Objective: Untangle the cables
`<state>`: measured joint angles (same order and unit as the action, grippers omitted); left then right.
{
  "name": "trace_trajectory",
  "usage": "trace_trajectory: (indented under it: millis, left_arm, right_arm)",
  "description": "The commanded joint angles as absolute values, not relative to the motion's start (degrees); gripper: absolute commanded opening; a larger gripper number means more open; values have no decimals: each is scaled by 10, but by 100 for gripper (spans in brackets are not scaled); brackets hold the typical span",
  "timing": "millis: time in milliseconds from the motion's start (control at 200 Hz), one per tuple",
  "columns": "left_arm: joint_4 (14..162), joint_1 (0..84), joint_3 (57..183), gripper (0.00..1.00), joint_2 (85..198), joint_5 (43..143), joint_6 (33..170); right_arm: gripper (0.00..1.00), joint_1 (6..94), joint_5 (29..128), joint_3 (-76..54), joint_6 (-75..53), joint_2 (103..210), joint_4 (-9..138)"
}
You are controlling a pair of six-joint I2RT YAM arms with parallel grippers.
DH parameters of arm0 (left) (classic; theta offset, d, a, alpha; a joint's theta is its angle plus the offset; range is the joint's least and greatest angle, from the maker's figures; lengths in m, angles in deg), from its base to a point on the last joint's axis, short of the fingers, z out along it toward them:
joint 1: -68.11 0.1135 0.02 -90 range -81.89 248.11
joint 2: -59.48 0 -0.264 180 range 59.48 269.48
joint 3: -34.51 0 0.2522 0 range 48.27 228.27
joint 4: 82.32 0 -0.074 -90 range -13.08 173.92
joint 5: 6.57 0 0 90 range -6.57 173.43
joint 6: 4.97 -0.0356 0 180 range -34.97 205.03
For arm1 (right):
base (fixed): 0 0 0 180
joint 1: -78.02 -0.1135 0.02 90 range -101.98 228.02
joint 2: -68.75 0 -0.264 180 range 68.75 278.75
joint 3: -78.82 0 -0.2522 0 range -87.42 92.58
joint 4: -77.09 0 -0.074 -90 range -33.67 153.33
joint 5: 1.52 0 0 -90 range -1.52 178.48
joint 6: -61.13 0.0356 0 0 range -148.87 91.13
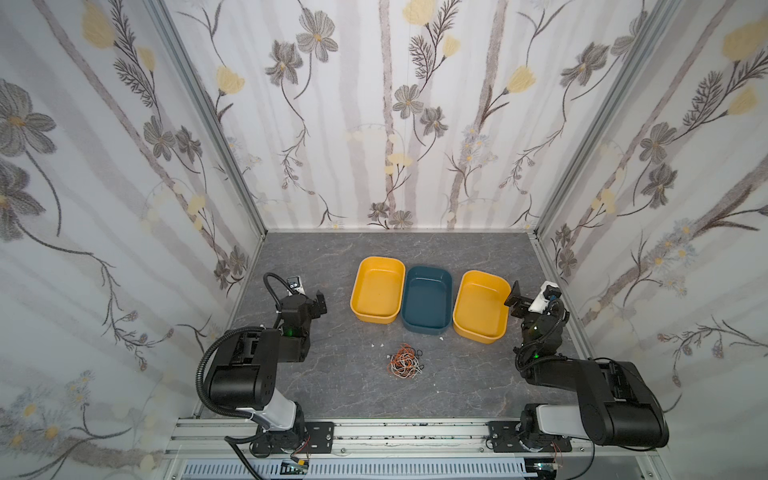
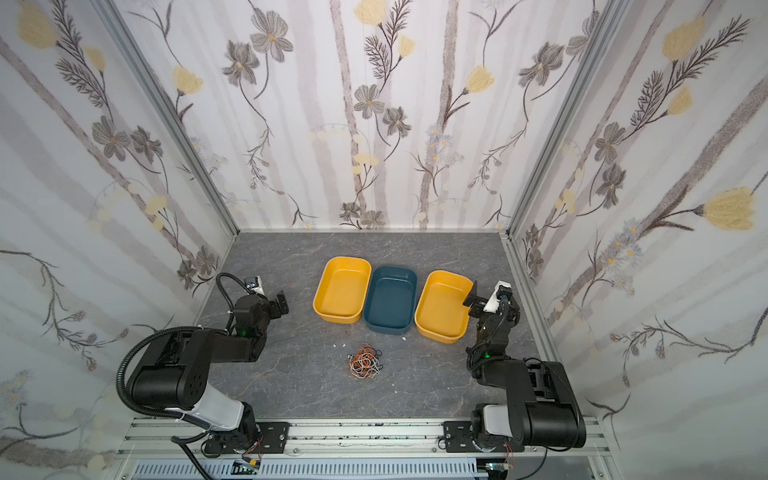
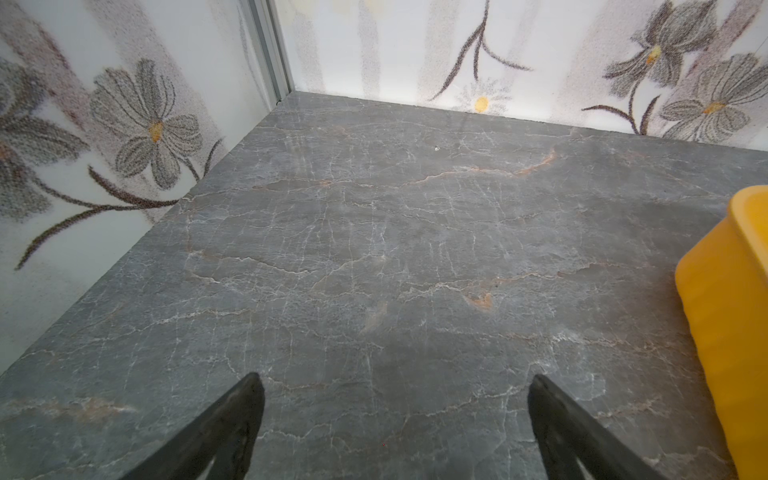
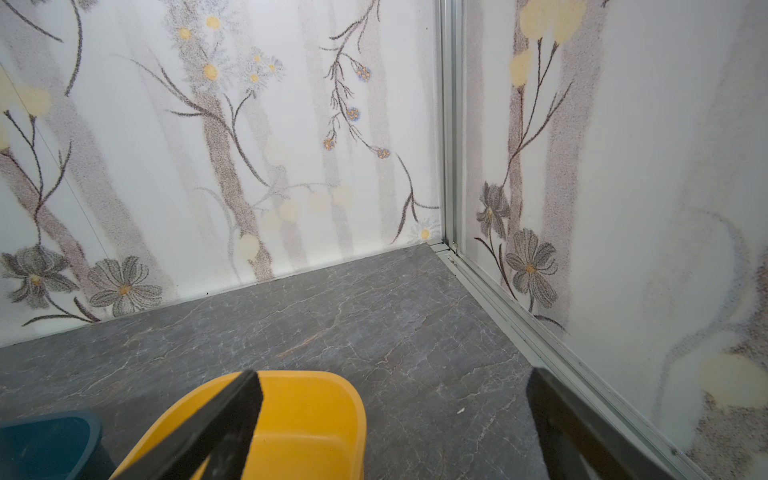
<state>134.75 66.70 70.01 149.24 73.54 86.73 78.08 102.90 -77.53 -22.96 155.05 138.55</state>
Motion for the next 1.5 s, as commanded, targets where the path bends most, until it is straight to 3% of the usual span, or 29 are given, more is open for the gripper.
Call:
trace_trajectory:
  millis: [0,585,884,1014,1239,1494]
  left_arm:
    - [1373,667,699,100,1493,731,871]
    - [1369,667,701,100,1490,724,873]
    - [1059,654,820,100,1352,673,901]
    - [935,639,869,100,1291,712,935]
    - [798,548,896,99,1227,820,1022]
    - [796,350,838,96,1194,791,1126]
  right_arm:
    - [100,781,1023,-774,-230,1550,1400]
    - [100,784,1021,-774,-226,1520,1374]
    - [99,789,924,-658,-186,1372,1075]
    - [98,787,895,-616,-147,1340,961]
    - [95,717,808,-608,-61,1284,873]
    - [89,563,801,-643,67,1282,856]
